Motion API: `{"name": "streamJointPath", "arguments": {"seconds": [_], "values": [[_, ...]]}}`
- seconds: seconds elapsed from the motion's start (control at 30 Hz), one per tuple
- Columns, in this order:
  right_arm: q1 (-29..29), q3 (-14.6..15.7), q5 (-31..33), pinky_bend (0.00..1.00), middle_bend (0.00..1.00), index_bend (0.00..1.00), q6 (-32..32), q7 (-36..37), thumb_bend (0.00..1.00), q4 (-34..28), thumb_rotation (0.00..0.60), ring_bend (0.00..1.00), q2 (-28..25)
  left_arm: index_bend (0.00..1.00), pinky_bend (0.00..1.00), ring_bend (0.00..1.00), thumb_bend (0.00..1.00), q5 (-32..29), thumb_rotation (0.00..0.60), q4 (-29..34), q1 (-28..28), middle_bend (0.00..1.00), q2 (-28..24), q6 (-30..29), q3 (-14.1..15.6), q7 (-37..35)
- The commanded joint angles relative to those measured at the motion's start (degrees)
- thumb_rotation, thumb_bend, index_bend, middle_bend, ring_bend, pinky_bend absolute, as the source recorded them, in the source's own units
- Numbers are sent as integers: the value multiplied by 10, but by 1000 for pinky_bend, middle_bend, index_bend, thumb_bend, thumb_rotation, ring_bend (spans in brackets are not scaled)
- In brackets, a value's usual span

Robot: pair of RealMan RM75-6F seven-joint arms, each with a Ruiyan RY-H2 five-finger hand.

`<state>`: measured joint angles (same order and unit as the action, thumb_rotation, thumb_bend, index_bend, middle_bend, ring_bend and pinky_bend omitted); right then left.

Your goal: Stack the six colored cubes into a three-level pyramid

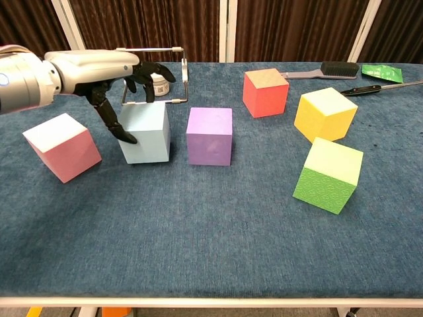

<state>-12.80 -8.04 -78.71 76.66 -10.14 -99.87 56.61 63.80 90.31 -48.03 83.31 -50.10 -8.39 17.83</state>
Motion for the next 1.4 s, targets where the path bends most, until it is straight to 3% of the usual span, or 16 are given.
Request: {"name": "streamJointPath", "arguments": {"seconds": [0.03, 0.83, 1.4], "values": [[-1, 0, 4, 0, 0, 0, -3, 0, 192, 0, 600, 0, -2, 121, 249, 117, 0, -2, 600, -5, -4, 463, 9, -6, -1, 9], [-3, 7, 19, 0, 0, 0, -16, 2, 192, 9, 600, 0, 1, 121, 244, 116, 0, 2, 600, -49, -35, 446, 31, 38, -13, -32], [-2, 7, 33, 0, 0, 0, -25, 17, 193, 19, 600, 0, -2, 121, 244, 116, 0, 15, 600, -65, -42, 446, 41, 37, -11, -41]]}}
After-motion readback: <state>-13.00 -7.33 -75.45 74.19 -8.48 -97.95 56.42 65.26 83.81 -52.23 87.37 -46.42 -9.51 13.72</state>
